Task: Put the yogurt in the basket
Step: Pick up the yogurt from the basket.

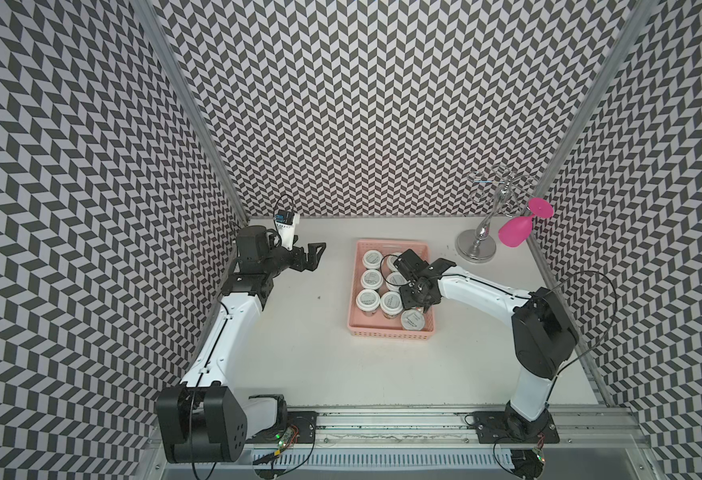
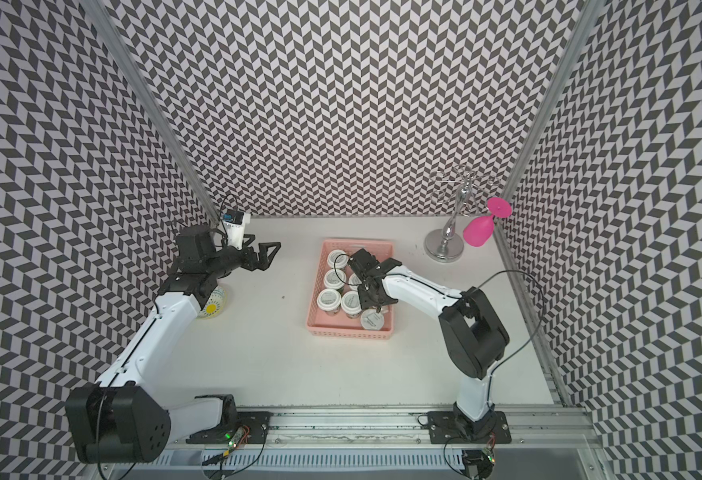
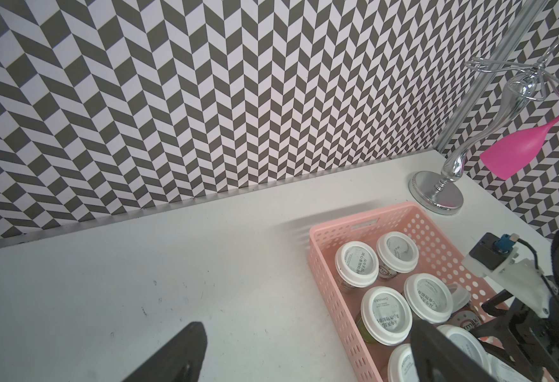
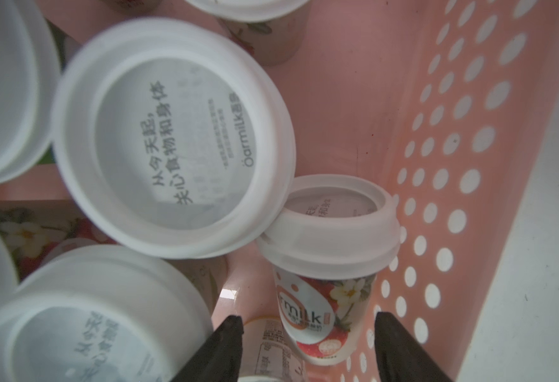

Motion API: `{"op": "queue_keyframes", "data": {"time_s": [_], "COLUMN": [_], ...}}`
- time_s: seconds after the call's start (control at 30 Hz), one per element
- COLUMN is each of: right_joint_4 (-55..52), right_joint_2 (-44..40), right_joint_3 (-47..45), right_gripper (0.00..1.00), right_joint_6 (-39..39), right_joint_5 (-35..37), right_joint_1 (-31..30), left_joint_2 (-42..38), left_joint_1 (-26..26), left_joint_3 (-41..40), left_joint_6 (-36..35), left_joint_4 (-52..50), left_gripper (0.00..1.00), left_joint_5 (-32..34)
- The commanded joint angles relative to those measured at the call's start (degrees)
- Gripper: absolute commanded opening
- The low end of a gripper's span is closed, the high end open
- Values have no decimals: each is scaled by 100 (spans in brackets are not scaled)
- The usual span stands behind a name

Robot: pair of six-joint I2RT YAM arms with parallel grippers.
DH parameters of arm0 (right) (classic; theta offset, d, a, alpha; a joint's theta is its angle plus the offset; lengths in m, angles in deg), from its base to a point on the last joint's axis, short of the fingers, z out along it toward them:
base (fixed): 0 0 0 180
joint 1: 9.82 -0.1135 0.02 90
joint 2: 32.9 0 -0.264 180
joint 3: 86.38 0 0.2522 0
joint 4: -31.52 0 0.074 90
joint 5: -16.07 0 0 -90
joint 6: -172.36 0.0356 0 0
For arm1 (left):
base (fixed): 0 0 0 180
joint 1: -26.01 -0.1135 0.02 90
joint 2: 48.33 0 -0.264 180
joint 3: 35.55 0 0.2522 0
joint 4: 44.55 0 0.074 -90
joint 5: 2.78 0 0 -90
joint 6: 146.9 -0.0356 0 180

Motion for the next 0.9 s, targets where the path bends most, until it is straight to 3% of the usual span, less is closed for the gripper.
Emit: {"op": "queue_keyframes", "data": {"time_s": [0.0, 0.87], "right_joint_4": [219, 445], "right_joint_2": [103, 435], "right_joint_3": [14, -124], "right_gripper": [67, 66], "right_joint_6": [-31, 130], "right_joint_5": [102, 196], "right_joint_1": [33, 86], "left_joint_2": [-106, -93], "left_joint_1": [-36, -42], "left_joint_3": [-37, -44], "left_joint_6": [-11, -7], "left_joint_4": [147, 163], "left_gripper": [100, 100], "left_joint_5": [-67, -92]}}
